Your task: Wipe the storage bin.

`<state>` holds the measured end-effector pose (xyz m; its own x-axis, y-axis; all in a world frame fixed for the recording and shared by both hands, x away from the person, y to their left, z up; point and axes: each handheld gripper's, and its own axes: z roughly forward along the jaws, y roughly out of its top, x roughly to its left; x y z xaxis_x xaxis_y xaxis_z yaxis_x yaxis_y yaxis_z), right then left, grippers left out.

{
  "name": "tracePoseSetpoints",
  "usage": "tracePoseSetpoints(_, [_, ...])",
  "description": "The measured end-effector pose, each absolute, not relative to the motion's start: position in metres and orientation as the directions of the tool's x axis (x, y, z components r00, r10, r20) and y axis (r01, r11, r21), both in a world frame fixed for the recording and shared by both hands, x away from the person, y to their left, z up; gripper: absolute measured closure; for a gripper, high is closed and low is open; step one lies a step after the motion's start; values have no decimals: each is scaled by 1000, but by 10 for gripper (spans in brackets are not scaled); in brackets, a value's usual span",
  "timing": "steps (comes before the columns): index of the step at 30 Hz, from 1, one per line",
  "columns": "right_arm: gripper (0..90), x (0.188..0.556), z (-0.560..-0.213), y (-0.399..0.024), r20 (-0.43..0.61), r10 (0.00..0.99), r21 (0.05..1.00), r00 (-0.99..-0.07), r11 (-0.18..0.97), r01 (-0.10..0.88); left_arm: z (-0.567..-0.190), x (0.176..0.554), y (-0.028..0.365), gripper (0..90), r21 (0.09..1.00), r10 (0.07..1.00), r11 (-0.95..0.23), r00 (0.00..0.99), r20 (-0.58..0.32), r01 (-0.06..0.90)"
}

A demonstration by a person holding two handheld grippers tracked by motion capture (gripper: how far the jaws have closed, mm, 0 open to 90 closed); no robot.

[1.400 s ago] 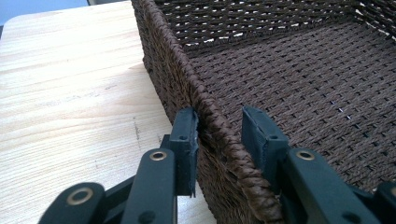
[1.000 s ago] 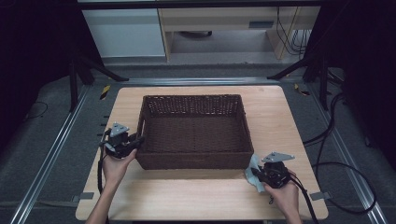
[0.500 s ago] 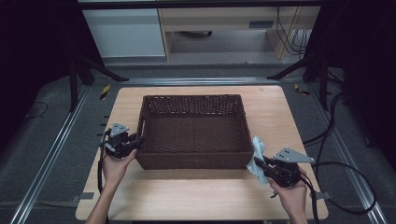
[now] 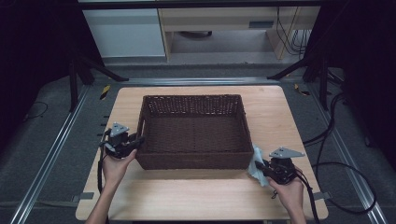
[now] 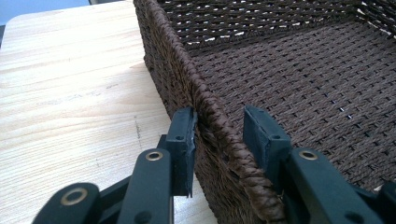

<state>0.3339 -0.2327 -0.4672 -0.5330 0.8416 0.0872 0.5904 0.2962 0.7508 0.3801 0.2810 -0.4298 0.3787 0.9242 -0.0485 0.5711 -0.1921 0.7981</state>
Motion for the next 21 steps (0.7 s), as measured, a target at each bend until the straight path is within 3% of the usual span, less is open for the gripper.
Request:
tracePoseSetpoints(12, [790, 335, -470, -281, 70, 920, 734, -387, 215, 644, -430, 380, 281, 637, 798, 923, -193, 381, -49, 571])
tracePoseSetpoints(21, [772, 340, -482, -283, 71, 922, 682, -380, 233, 693, -430, 380, 281, 636, 798, 923, -193, 381, -50, 571])
